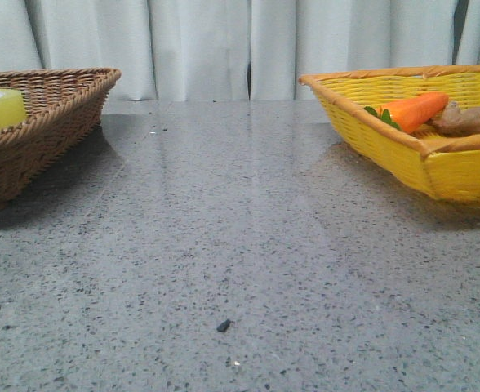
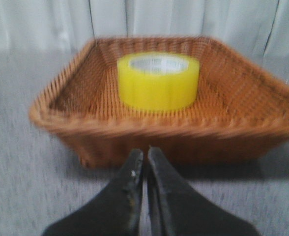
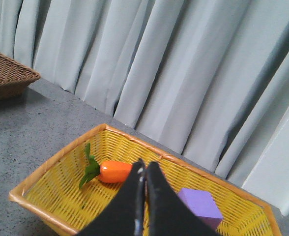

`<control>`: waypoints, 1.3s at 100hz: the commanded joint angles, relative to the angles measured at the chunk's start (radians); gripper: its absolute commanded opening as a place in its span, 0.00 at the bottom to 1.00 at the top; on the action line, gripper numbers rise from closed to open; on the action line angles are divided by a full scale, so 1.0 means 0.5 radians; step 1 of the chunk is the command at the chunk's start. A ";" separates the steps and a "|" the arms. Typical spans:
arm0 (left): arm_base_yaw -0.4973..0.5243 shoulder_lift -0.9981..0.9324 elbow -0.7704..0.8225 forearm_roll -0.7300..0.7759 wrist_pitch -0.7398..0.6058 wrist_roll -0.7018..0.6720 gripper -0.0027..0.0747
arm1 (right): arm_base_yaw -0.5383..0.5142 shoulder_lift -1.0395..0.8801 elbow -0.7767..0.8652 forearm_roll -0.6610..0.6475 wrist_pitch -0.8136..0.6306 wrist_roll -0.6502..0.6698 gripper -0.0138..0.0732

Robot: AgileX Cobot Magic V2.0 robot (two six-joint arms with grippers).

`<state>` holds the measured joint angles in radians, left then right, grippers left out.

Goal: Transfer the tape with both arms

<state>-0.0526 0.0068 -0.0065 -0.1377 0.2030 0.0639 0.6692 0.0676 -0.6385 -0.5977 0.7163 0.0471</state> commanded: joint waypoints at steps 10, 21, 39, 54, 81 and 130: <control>-0.080 -0.086 0.036 0.175 0.083 -0.221 0.01 | -0.001 0.035 -0.040 -0.068 -0.143 0.003 0.10; -0.082 -0.086 0.036 0.131 0.180 -0.227 0.01 | -0.001 0.035 -0.040 -0.064 -0.143 0.003 0.10; -0.082 -0.086 0.036 0.126 0.176 -0.227 0.01 | -0.001 0.035 -0.040 -0.064 -0.143 0.003 0.10; -0.082 -0.086 0.036 0.126 0.171 -0.227 0.01 | -0.001 0.035 -0.040 -0.064 -0.143 0.003 0.10; -0.082 -0.086 0.036 0.126 0.171 -0.227 0.01 | -0.001 0.035 -0.040 -0.064 -0.143 0.003 0.10; -0.082 -0.086 0.036 0.126 0.171 -0.227 0.01 | -0.242 0.038 0.012 -0.069 -0.110 0.003 0.10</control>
<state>-0.0868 -0.0059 0.0039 -0.0651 0.3332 -0.0421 0.6031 0.0676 -0.6316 -0.5977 0.7214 0.0471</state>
